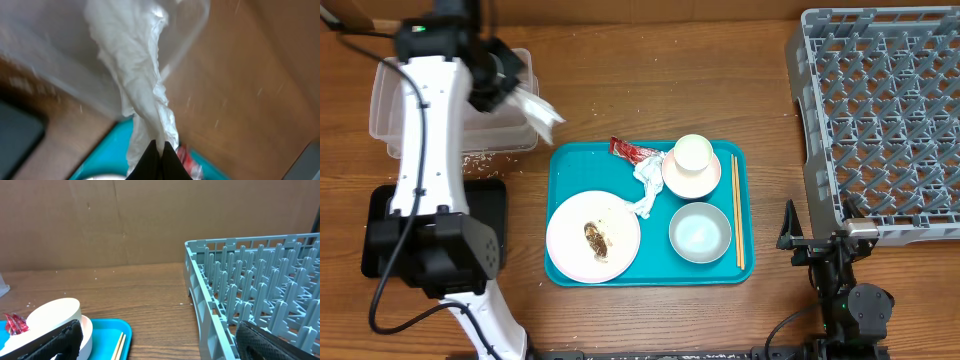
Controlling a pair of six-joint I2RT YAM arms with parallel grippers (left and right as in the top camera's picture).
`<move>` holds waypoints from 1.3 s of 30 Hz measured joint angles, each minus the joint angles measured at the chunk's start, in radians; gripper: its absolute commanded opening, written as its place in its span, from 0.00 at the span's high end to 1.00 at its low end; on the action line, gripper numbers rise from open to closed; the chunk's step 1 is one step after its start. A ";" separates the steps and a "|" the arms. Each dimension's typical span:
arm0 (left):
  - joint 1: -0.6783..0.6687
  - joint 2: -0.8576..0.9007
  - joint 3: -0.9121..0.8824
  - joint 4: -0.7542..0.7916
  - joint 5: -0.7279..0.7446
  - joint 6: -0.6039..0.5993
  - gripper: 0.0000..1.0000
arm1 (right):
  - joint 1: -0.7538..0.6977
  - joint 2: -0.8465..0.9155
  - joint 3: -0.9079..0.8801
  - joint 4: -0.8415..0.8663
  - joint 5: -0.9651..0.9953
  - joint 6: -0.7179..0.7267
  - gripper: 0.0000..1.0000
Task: Sort waste into correct bins and load items into the dishwasher
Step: 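Grasp the tissue with the left gripper and drop it into the clear bin, then move the left gripper back toward the remaining tissue on the tray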
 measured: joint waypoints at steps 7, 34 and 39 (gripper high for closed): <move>0.132 0.000 0.020 0.101 -0.106 0.002 0.88 | 0.000 0.000 0.000 0.000 0.000 0.000 0.00; 0.164 0.035 0.021 -0.032 0.524 0.262 0.50 | 0.000 0.000 0.000 0.000 0.000 0.000 0.00; 0.148 -0.016 0.022 -0.151 0.559 0.355 0.78 | 0.000 0.000 0.000 0.001 0.000 0.000 0.00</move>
